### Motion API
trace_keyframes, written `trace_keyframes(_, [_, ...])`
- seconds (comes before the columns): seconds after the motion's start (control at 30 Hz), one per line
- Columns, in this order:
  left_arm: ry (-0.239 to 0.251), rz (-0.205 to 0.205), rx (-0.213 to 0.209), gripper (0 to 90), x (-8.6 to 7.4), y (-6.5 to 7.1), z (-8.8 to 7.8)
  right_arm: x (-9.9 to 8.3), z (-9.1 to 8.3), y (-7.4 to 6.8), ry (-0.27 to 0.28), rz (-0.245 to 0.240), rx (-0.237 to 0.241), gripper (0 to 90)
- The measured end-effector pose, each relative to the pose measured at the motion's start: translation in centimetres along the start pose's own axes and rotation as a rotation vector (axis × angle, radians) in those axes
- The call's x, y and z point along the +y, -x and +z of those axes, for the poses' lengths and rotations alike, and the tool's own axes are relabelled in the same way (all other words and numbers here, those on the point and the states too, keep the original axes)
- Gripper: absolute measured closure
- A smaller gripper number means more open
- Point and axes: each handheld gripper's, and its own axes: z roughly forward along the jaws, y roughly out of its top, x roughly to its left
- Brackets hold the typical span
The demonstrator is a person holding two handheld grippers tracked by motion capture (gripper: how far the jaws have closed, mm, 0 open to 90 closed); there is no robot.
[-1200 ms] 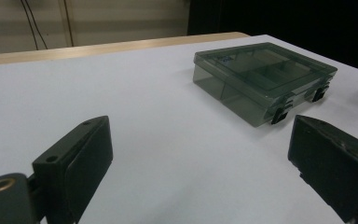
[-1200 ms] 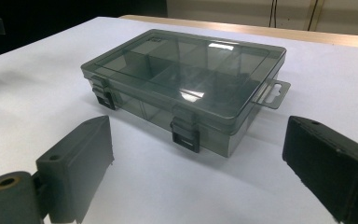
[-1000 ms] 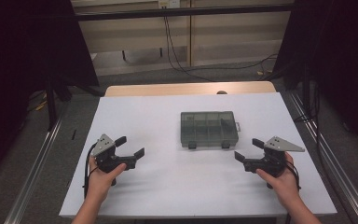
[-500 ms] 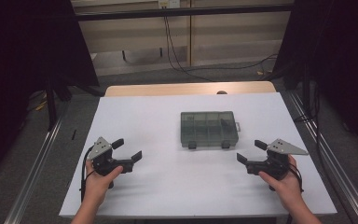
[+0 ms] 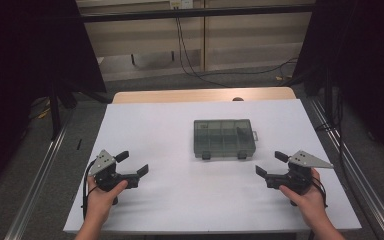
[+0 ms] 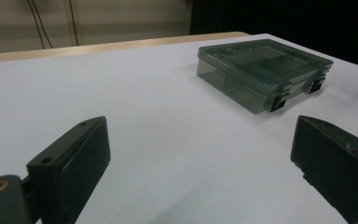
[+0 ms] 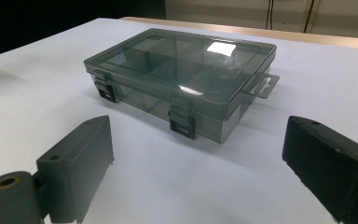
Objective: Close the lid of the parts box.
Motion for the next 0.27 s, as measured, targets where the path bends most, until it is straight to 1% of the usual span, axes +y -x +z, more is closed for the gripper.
trace_keyframes(0.27, [-0.002,0.007,0.004,4.9,-0.34,-0.08,-0.26,-0.38,-0.24,0.06,-0.004,-0.009,-0.003,8.4])
